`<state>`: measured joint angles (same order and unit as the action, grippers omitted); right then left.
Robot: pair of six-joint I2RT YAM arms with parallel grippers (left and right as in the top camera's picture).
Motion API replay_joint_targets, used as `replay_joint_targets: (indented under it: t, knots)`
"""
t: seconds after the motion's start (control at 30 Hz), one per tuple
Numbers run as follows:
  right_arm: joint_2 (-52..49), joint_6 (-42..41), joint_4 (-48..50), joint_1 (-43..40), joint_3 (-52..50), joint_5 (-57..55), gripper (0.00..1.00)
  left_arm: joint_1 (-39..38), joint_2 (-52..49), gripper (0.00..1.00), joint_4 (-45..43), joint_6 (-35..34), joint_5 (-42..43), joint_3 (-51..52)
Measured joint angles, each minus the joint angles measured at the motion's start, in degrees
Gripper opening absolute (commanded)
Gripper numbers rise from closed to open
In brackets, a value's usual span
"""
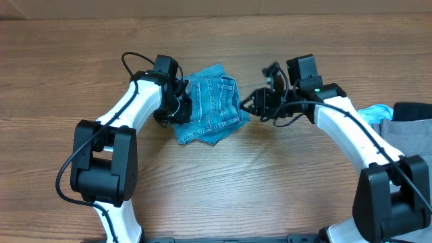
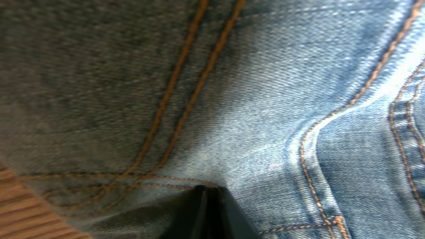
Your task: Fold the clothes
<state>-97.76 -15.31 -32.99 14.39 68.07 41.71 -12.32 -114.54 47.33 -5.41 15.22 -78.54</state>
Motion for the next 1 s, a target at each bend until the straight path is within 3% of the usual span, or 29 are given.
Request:
replay_joint_targets:
  t: [0.07,0.17,0.23,0.37,0.63,0.83,1.0]
  knots:
    - [0.1,0.3,3.2,1.6,0.1,1.1,0.41,0.0,0.0,0.23,0.1,0.0,1.0,-0.2]
    - [0.0,-0.4,6.7,5.6,0.2,-0.5,0.33,0.0,-0.4,0.39,1.2,-0.1,2.8,-1.5]
    - [-0.9,-1.3,7.0,7.5,0.2,-3.8,0.16,0.0,-0.5,0.47,2.0,-0.2,4.0,-2.5]
    - [-7.6,-4.0,4.4,10.5,0.2,-9.5,0.04,-0.1,-0.4,0.52,1.4,-0.1,4.8,-4.4]
    - [-14.5,-13.4,-3.9,10.5,0.3,-17.4,0.04,-0.4,-0.3,0.5,-4.3,-0.2,1.4,-4.6]
    - [-14.5,-15.8,-8.1,10.5,1.0,-19.5,0.04,-0.6,-0.3,0.5,-5.1,-0.5,-5.0,-4.7]
    - [-13.0,-13.6,-13.3,9.9,1.3,-21.5,0.04,0.8,-0.1,0.54,-3.9,-0.3,-5.6,-5.3]
